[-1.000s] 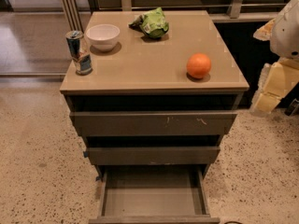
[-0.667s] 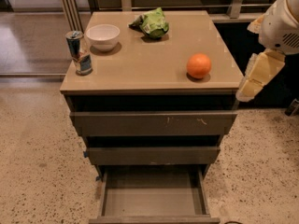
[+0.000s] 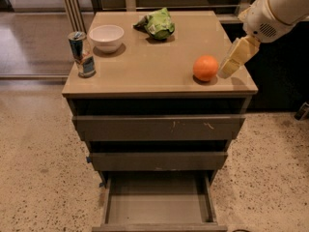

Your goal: Place orange into bottom drawer

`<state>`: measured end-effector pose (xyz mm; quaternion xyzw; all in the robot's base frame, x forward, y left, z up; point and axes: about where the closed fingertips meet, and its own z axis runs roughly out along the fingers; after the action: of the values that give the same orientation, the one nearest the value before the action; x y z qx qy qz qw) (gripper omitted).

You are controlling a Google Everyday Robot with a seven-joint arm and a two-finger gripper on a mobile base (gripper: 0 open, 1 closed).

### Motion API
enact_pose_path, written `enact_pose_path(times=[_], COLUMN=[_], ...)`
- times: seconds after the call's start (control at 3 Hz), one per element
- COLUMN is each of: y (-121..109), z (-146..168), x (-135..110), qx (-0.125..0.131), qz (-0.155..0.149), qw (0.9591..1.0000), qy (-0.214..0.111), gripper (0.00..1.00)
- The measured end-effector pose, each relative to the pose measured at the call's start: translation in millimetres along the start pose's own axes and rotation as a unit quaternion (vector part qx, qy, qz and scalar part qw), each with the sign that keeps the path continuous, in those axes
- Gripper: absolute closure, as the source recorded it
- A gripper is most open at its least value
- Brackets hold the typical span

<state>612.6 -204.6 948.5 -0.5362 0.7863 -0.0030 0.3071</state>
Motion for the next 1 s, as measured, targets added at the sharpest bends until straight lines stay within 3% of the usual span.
enact_pose_path(times=[0.33, 1.0], y=[-3.0, 5.8], z=[6.1, 44.8], x=[1.0, 33.8], qx=[-0.002, -0.021], qz=[0.003, 0.037], qw=[1.0000, 0.9990], qy=[-0.003, -0.013], gripper=[0.00, 0.00])
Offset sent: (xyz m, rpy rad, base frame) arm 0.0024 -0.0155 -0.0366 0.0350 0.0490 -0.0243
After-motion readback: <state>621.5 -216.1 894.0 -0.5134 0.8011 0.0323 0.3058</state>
